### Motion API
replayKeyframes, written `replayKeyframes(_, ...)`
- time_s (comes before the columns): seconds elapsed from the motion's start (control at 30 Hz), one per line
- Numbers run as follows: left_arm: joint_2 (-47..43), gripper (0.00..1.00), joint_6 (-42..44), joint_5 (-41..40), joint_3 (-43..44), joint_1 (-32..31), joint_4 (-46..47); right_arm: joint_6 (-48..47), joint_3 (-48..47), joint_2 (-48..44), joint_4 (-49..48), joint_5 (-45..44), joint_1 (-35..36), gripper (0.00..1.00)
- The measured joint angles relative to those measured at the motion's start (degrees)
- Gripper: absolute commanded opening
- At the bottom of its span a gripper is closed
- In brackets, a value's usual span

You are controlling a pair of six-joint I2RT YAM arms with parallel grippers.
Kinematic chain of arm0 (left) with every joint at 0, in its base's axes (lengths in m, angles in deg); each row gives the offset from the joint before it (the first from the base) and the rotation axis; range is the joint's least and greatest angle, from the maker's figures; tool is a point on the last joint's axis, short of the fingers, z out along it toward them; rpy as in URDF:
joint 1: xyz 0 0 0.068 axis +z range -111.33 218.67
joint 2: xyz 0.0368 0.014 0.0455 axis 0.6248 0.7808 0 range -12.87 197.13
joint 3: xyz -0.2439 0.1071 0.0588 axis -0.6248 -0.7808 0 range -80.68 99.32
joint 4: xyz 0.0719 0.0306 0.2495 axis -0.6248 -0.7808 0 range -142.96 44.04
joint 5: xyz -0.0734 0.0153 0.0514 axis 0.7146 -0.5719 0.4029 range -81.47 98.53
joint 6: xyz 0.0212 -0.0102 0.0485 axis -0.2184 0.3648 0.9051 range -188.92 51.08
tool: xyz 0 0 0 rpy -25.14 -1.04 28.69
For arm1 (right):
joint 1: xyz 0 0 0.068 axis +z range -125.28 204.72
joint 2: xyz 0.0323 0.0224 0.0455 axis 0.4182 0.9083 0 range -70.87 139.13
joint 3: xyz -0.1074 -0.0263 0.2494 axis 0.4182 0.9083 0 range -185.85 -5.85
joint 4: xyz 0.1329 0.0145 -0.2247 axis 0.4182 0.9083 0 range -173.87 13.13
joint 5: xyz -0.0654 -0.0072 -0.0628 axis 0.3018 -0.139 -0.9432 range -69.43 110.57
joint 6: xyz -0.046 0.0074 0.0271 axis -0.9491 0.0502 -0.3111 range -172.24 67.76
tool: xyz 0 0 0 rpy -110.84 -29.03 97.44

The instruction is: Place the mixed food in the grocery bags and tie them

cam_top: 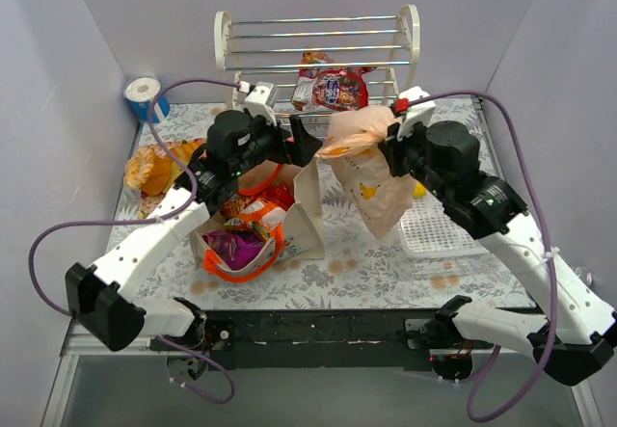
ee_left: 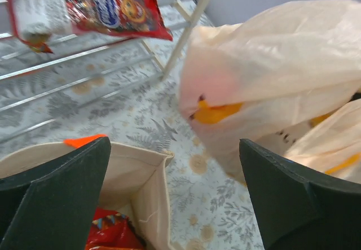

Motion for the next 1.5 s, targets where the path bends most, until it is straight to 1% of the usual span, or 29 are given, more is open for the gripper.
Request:
replayKeyframes(0.13,-8.72,0.98,4.72,-7.61,0.0,0.0,-4.92,0.57,-5.51,-1.66,-0.79,1.55,0.0,0.01)
replayKeyframes(0.3,-20.68,0.98,8.13,-24.61,0.04,0.07,-11.91,2.23,-7.02,-1.88,-7.91,8.17,0.2,0.01)
replayKeyframes(0.4,-24.0,0.98,8.59,-34.4,0.07,1.29,-17.55,3.69,-7.87,-0.04,-13.49,13.68,1.25,0.01)
replayKeyframes(0.47,-24.0,0.98,8.76,-36.3,-0.61,4.11,-19.52,4.33,-9.01,2.67,-18.82,16.87,3.26,0.01)
replayKeyframes(0.5,-23.65,0.98,8.85,-35.98,-1.14,6.01,-20.06,4.46,-9.31,4.28,-21.59,18.18,4.42,0.01)
replayKeyframes(0.57,-22.1,0.98,8.63,-33.92,-2.16,11.8,-21.33,4.57,-10.25,8.33,-27.08,20.37,7.37,0.01)
replayKeyframes(0.73,-15.65,0.98,6.01,-23.63,-2.19,30.58,-22.36,3.5,-15.13,20.22,-34.84,22.88,14.21,0.01)
replayKeyframes(0.8,-15.34,0.98,4.9,-20.74,-2.19,35.93,-22.36,2.03,-17.0,24.57,-36.44,23.3,16.55,0.01)
replayKeyframes(0.87,-15.74,0.98,4.13,-19.04,-2.16,39.12,-22.18,0.02,-16.85,27.34,-37.53,23.58,18.62,0.01)
replayKeyframes(1.0,-16.33,0.98,3.45,-16.0,-2.23,41.2,-21.7,-2.82,-9.14,27.58,-40.17,24.2,20.9,0.01)
replayKeyframes(1.1,-16.94,0.98,3.43,-14.36,-3.04,41.59,-20.68,-4.35,-2.21,26.91,-40.33,23.76,20.92,0.01)
replayKeyframes(1.2,-18.18,0.98,3.43,-12.37,-4.68,41.66,-19.71,-5.77,5.55,23.45,-37.68,21.57,20.81,0.01)
replayKeyframes(1.27,-18.56,0.98,3.43,-10.78,-5.09,41.64,-19.37,-7.17,8.15,20.17,-33.9,19.39,20.72,0.01)
replayKeyframes(1.33,-18.51,0.98,3.43,-8.68,-5.16,41.64,-18.69,-9.16,7.69,17.38,-29.53,17.27,20.72,0.01)
replayKeyframes(1.4,-18.51,0.98,3.45,-6.8,-5.31,41.66,-18.14,-11.32,5.33,15.98,-24.65,15.39,20.72,0.01)
replayKeyframes(1.5,-18.51,0.98,3.52,-4.17,-5.35,41.64,-17.29,-15.19,-2.16,17.75,-17.0,14.1,20.79,0.01)
